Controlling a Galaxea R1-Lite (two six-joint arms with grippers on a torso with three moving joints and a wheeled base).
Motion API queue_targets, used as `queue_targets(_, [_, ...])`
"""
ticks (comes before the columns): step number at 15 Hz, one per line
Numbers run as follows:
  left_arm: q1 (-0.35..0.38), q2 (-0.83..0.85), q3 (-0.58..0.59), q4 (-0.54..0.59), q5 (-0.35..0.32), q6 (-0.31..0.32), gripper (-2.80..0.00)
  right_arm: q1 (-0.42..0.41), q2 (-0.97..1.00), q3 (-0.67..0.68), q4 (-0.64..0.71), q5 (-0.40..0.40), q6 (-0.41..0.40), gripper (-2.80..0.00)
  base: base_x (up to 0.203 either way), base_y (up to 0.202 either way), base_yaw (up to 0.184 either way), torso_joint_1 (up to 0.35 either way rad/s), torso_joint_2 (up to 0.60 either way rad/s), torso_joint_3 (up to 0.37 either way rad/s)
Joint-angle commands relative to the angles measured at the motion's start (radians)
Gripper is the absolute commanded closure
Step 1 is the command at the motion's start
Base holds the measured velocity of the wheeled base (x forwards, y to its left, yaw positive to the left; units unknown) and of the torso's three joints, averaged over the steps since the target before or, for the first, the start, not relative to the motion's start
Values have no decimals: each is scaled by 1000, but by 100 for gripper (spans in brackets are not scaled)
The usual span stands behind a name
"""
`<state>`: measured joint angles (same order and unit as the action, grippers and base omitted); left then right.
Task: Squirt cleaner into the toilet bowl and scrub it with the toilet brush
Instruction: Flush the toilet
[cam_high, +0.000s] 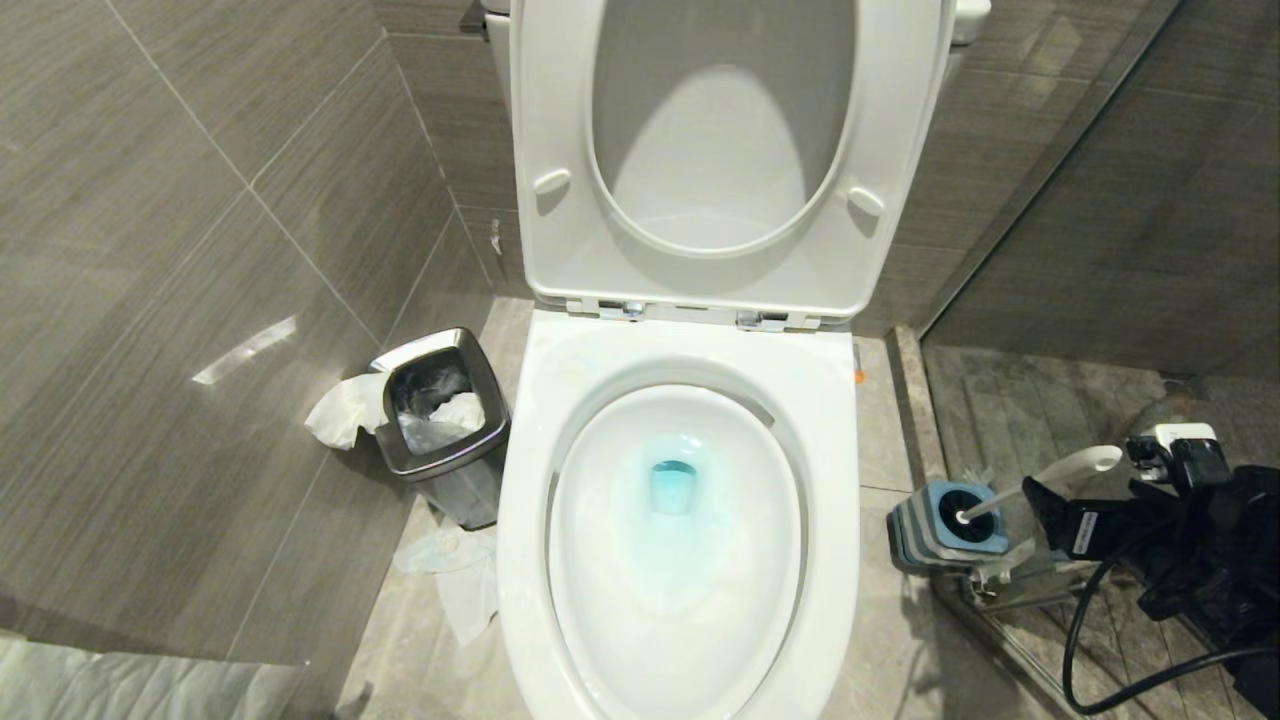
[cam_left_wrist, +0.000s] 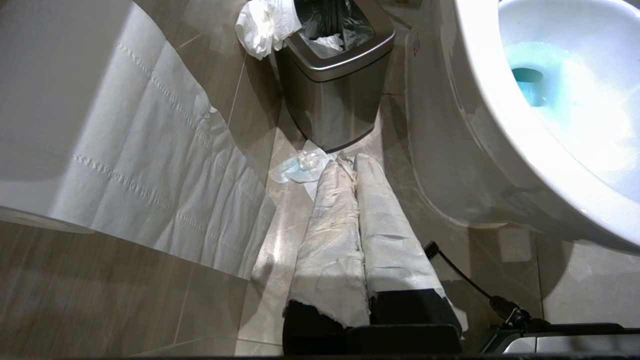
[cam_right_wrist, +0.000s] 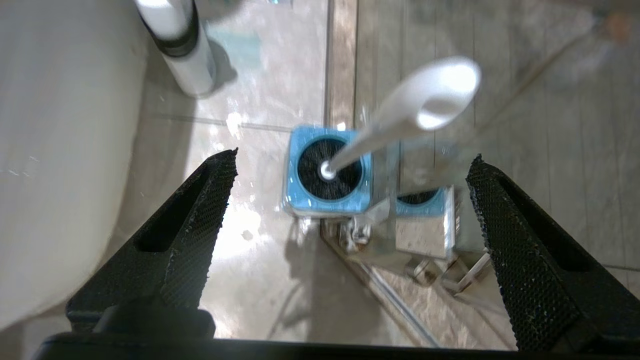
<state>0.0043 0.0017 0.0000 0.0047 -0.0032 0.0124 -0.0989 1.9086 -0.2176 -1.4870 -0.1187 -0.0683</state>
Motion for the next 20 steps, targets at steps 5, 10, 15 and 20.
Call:
queue_targets(5, [0, 1, 0, -2, 2, -2, 0, 27, -143, 27, -3, 7, -37, -280, 0, 0, 0, 0, 0, 0])
queue_targets(10, [0, 1, 0, -2, 2, 0, 0, 25, -180, 6, 2, 21, -94, -280, 0, 0, 0, 0, 0, 0])
queue_targets(15, [0, 1, 0, -2, 1, -2, 0, 27, -177, -31, 10, 22, -97, -280, 0, 0, 0, 0, 0, 0])
queue_targets(20, [0, 1, 1, -2, 1, -2, 0, 25, -171, -36, 28, 25, -96, -280, 0, 0, 0, 0, 0, 0])
